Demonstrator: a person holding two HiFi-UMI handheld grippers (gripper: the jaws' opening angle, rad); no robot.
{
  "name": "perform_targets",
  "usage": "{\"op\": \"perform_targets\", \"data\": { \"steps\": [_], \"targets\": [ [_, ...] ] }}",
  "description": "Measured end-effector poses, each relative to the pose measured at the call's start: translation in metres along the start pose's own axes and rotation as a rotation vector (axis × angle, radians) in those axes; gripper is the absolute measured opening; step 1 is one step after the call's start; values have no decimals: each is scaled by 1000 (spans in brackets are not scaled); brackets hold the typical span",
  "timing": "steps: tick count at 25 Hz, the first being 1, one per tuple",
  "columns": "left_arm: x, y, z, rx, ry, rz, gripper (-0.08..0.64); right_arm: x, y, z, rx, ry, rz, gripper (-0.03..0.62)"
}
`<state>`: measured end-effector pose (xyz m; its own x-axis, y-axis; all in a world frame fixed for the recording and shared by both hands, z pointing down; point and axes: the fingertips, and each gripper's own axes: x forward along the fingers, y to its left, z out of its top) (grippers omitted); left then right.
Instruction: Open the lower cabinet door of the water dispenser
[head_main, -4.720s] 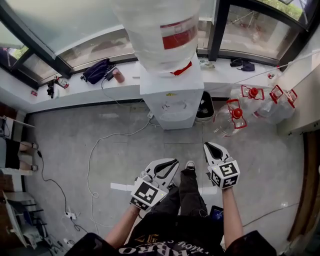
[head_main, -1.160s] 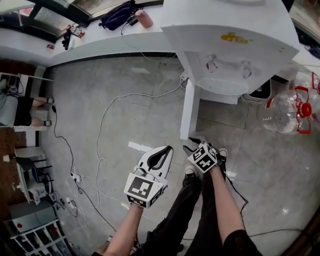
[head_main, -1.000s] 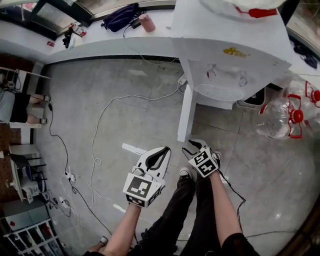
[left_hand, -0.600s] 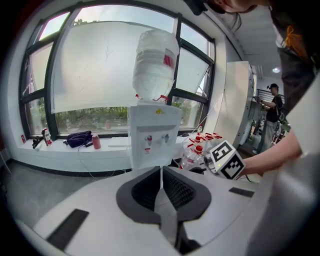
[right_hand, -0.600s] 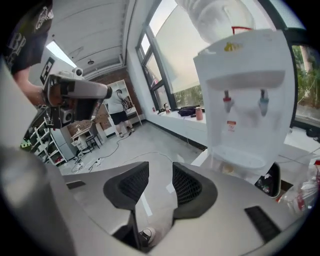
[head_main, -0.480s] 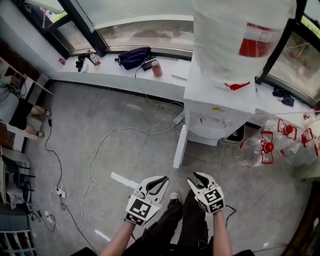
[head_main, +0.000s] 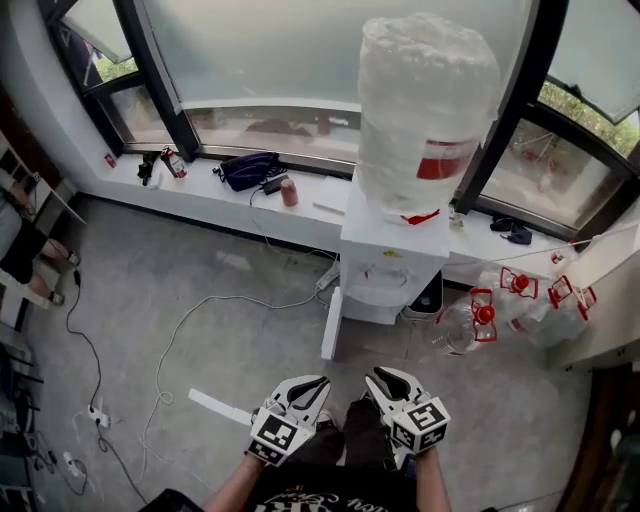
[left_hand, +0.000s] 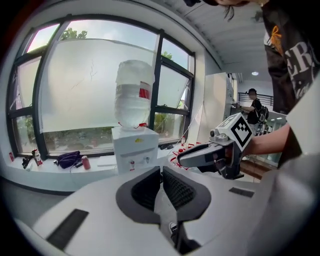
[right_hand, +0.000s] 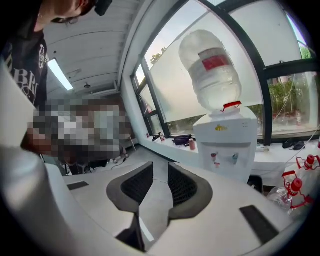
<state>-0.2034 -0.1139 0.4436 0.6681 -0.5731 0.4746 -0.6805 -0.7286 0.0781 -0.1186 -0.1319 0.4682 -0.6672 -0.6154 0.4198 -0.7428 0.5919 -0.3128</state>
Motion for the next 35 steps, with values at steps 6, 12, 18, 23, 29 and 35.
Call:
{"op": "perform_targets", "data": {
  "steps": [6, 12, 18, 23, 29, 35],
  "targets": [
    [-29, -17, 9, 53, -55, -35, 20, -36, 35, 25, -58, -33, -41, 100],
    [-54, -34, -7, 8, -47, -36, 20, -56, 59, 26, -32, -44, -44, 86],
    [-66, -54, -7, -49, -62, -63, 20, -80, 66, 34, -28, -79, -80, 74],
    [-63, -81, 18, 26, -90, -95, 20, -120, 66, 30, -24, -111, -114, 74],
    [-67, -135, 46, 87, -126, -107, 20, -184, 73, 4, -13, -139, -146, 57],
    [-95, -213, 46, 86, -151, -132, 20, -248, 95, -23, -15, -181, -164, 30]
  ]
}}
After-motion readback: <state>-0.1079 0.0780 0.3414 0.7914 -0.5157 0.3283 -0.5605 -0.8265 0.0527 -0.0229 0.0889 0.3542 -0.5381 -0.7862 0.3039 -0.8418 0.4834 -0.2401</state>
